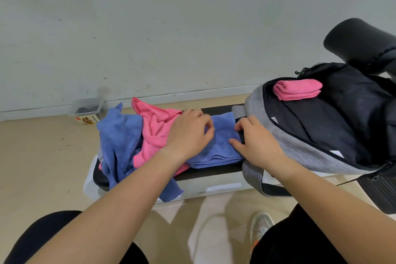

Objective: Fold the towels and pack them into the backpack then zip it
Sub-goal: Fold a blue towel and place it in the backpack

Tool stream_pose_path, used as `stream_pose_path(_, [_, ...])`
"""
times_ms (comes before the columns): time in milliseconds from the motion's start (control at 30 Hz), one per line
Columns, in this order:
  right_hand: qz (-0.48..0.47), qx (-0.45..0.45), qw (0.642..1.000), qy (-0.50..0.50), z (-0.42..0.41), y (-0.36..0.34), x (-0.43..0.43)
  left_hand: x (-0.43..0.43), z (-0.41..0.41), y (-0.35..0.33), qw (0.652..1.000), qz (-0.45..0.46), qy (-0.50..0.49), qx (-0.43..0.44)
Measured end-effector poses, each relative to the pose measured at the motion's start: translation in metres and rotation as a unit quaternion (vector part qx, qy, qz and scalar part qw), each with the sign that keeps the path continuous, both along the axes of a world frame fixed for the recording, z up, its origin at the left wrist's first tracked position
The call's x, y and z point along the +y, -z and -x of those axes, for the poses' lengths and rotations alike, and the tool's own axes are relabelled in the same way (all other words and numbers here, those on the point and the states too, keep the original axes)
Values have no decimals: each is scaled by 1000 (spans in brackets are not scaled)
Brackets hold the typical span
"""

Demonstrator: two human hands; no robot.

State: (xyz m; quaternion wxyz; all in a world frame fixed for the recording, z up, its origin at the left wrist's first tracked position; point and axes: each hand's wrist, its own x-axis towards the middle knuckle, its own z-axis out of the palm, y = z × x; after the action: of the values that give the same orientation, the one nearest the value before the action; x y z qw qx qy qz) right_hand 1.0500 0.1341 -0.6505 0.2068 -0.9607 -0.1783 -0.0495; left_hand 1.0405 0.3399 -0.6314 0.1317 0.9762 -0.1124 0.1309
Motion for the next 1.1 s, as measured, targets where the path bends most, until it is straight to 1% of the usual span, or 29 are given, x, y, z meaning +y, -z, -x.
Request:
stream_pose_path(33, [4, 12, 1000, 19, -5, -3, 4, -4, -13, 0, 1000, 1, -15, 15])
stream_pose_path(67, [21, 17, 999, 33, -11, -6, 8, -6, -26, 1, 998, -3, -28, 58])
stream_pose_path(100, [53, 18, 998, 41, -17, -9, 12, -8, -37, 1, 992, -5, -38, 116])
stream_pose_path(167, [118, 16, 992, 48, -27, -16, 18, -9, -53, 1, 974, 19, -38, 223])
stream_pose_path(200, [135, 21, 990, 44, -33, -21, 20, -8, -58, 0, 967, 36, -32, 249])
stream_pose_path(233, [143, 34, 989, 34, -39, -25, 20, -6, -59, -3, 965, 48, -22, 256])
stream_pose_path(300, [134, 81, 987, -17, -48, -36, 21, -3, -53, -14, 968, 69, 7, 242])
stream_pose_path(367, [63, 138, 985, -83, -54, -48, 19, 2, -43, -26, 971, 92, 44, 216])
stream_pose_path(433, [-17, 181, 977, -114, -54, -60, 16, 6, -31, -41, 973, 118, 69, 188])
stream_pose_path(500, [-63, 209, 966, -138, -49, -71, 12, 11, -21, -52, 973, 126, 79, 175])
stream_pose_path(600, [-99, 216, 959, -154, -40, -77, 6, 26, -10, -59, 972, 85, 60, 209])
stream_pose_path(633, [-118, 224, 956, -151, -37, -76, 3, 32, -7, -59, 969, 94, 49, 222])
stream_pose_path(700, [-179, 257, 940, -133, -30, -73, -2, 42, 0, -60, 958, 170, 24, 229])
stream_pose_path(767, [-250, 302, 912, -119, -21, -70, -3, 46, 7, -59, 937, 271, -5, 220])
stream_pose_path(800, [-270, 322, 899, -119, -17, -69, -2, 45, 10, -59, 924, 316, -21, 212])
stream_pose_path(833, [-273, 338, 892, -121, -12, -68, -1, 44, 12, -57, 914, 351, -33, 200])
stream_pose_path(867, [-267, 347, 891, -121, -10, -67, 1, 43, 13, -54, 911, 368, -41, 185])
stream_pose_path(1000, [-238, 336, 909, -69, -14, -62, 2, 44, 13, -42, 925, 341, -64, 154])
stream_pose_path(1033, [-231, 333, 913, -54, -17, -60, 0, 44, 13, -40, 924, 344, -70, 154])
stream_pose_path(1100, [-240, 341, 908, -39, -23, -57, -1, 43, 10, -35, 913, 368, -91, 152])
